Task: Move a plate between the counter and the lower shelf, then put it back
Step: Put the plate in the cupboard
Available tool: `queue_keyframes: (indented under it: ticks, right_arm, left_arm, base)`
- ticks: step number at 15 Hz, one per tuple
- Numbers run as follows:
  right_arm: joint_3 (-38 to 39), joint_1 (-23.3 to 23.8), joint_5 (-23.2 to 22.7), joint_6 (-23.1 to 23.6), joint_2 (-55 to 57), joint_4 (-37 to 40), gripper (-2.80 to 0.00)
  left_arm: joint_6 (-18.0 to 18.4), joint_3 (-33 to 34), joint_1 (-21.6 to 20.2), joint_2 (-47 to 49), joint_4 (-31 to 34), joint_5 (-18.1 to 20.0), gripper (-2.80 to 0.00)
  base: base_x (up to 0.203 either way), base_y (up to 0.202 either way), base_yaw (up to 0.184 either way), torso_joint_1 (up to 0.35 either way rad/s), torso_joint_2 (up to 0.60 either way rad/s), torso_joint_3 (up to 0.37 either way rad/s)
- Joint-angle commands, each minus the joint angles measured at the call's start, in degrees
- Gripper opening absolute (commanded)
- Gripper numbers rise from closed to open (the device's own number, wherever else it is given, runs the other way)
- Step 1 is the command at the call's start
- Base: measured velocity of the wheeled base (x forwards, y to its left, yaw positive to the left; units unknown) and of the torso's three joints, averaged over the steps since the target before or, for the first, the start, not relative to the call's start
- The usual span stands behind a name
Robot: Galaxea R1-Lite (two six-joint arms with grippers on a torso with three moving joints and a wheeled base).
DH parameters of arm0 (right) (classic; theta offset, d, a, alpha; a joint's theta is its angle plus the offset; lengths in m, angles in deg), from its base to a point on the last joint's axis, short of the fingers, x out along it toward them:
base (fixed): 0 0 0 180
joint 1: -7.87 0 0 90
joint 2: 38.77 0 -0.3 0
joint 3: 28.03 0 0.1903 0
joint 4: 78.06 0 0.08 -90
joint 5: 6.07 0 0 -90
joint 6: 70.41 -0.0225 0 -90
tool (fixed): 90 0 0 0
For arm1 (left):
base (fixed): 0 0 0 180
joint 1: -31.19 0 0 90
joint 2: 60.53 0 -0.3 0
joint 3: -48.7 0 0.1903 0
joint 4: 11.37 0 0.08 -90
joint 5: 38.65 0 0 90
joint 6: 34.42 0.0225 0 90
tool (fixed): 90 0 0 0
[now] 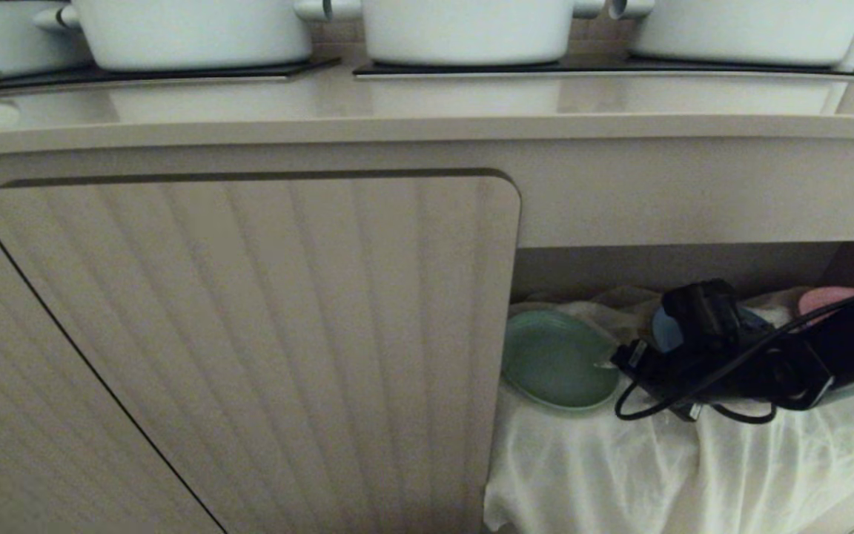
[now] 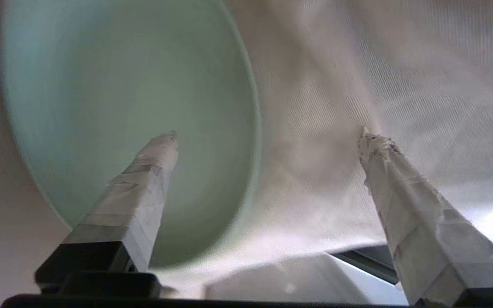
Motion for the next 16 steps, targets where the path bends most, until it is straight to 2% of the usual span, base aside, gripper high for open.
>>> queue_keyframes:
  ticks: [1, 16]
  right_arm:
    - [1.64, -0.02, -0.05, 1.39, -1.22, -0.51, 0.00]
    - [6.95, 0.07, 0.57, 2.59, -5.21, 0.04, 0.00]
  left_arm:
    - [-0.03, 0.02, 0.00, -0.02, 0.00, -0.03, -2.80]
    - [-0.04, -0.05, 0.00, -0.02, 0.00, -0.03, -2.80]
  base:
    - [0.000, 0.000, 0.000, 0.000, 0.00, 0.000]
    - [0.000, 0.000, 0.000, 0.000, 0.00, 0.000]
